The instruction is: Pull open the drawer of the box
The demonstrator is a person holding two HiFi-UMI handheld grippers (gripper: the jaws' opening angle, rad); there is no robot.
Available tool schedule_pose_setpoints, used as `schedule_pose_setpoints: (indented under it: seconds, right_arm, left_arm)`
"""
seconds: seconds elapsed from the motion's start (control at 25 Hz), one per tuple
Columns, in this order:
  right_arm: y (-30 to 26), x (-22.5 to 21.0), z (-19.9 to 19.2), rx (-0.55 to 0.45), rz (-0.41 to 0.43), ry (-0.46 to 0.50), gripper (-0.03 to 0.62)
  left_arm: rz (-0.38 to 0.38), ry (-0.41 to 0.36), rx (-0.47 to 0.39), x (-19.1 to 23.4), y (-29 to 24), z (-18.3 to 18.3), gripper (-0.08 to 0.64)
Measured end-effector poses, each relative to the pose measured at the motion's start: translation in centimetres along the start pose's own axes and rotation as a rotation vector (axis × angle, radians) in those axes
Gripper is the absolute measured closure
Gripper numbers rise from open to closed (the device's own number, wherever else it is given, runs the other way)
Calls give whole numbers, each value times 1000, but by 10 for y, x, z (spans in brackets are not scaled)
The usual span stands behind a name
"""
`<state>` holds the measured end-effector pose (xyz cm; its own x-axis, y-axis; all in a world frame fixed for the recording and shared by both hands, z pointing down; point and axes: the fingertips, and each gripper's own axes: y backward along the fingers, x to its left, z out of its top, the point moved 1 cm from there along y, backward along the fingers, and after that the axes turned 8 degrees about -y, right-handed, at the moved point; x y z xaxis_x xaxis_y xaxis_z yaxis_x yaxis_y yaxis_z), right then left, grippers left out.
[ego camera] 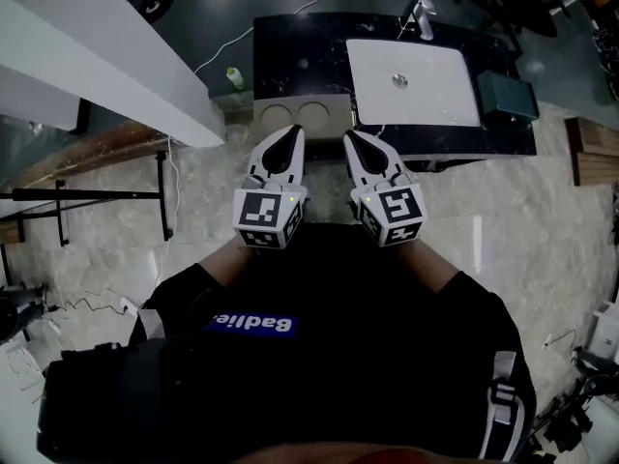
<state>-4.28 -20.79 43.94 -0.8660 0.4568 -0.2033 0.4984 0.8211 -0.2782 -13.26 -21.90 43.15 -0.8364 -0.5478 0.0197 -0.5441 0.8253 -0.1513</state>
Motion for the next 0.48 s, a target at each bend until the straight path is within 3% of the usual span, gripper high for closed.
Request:
schedule_pose_setpoints:
  seconds: [0.2,0.48]
  right_arm:
    - [-9,-42,-11,63,-72,-48,592]
    - [-24,-72,-37,169,-33,-55,591]
  left_arm:
    - [-19,2,20,3,-18,-2,575]
    - [18,-18,24,2,-35,7,575]
